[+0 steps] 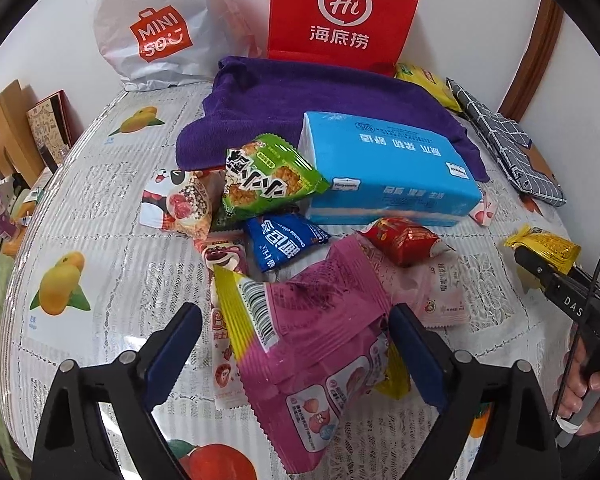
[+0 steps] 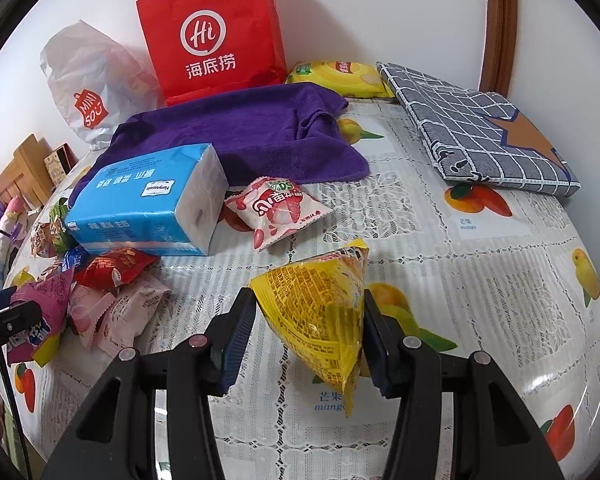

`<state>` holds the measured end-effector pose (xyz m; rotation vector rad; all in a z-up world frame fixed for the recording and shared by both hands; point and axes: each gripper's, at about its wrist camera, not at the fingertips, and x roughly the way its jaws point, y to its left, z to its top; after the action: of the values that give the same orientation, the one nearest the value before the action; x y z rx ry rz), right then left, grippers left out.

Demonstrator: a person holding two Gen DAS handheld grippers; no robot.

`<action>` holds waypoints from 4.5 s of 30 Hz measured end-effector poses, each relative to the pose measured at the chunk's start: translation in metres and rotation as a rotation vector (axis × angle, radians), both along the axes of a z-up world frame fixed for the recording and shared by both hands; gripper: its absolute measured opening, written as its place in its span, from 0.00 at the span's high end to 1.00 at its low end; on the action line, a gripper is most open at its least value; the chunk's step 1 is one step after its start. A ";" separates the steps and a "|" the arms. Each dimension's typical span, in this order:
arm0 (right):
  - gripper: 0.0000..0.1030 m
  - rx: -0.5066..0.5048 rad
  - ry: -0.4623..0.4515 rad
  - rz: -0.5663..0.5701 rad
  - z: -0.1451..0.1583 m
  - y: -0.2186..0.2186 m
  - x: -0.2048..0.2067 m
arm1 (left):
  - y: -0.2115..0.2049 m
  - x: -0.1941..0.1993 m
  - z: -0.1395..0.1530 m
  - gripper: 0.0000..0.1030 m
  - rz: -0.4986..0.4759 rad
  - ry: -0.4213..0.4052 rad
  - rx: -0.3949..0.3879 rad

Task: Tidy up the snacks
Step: 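Carry the pink bag with the left tool while the right tool carries the yellow snack toward the purple towel, then lower and release the pink bag onto the towel while the right tool releases the yellow snack there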

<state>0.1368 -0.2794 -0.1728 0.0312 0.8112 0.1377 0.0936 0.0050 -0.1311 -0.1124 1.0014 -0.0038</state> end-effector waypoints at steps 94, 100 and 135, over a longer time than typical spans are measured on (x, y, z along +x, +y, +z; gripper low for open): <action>0.51 -0.038 -0.025 -0.028 0.052 0.059 0.249 | 0.011 0.262 0.043 0.37 -0.144 -0.113 -0.089; 0.51 -0.052 -0.001 -0.030 0.039 0.063 0.261 | 0.013 0.271 0.030 0.37 -0.145 -0.097 -0.089; 0.49 -0.105 0.052 0.045 0.016 0.086 0.265 | 0.006 0.289 0.004 0.36 -0.156 -0.016 -0.054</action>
<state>0.4022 -0.1934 -0.1566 -0.0827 0.8707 0.1368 0.3826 0.0113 -0.1275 -0.0836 0.9923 -0.1739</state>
